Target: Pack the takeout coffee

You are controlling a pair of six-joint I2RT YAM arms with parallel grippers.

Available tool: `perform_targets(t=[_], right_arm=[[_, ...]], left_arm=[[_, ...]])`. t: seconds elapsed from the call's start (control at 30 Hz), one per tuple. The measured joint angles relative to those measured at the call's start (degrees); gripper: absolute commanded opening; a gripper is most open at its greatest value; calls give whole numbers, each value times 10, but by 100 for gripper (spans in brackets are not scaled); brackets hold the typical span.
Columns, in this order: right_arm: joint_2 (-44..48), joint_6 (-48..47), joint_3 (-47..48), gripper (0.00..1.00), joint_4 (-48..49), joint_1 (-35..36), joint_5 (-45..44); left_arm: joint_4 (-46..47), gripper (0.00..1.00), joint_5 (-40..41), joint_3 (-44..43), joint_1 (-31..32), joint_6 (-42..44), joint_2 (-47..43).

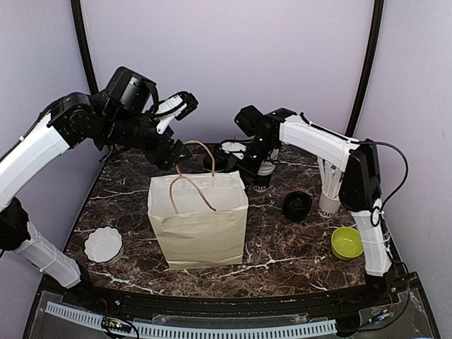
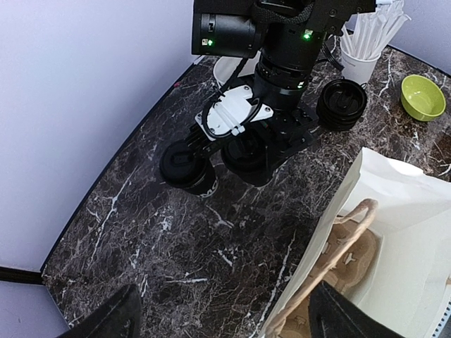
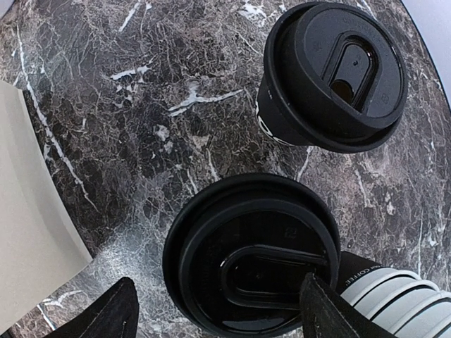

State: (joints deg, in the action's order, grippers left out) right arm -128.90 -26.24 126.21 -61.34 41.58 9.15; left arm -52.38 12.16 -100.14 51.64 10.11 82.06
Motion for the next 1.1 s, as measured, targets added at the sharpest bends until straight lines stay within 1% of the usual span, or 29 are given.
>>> perform_targets(t=[0.27,0.53,0.8,0.97,1.1], right_arm=[[10,2,0,81,0,0,2],[13,7,14,79,0,0,-2],[-3,14,22,77,0,0,-10],[-14,15,22,71,0,0,-17],[-17,16,21,60,-3,0,-16]], left_arm=[[0,84,-13,0,0,3,3],[0,84,-23,0,0,7,16],[0,84,-27,0,0,7,18],[0,84,-29,0,0,7,18],[-1,84,-31,0,0,7,19]])
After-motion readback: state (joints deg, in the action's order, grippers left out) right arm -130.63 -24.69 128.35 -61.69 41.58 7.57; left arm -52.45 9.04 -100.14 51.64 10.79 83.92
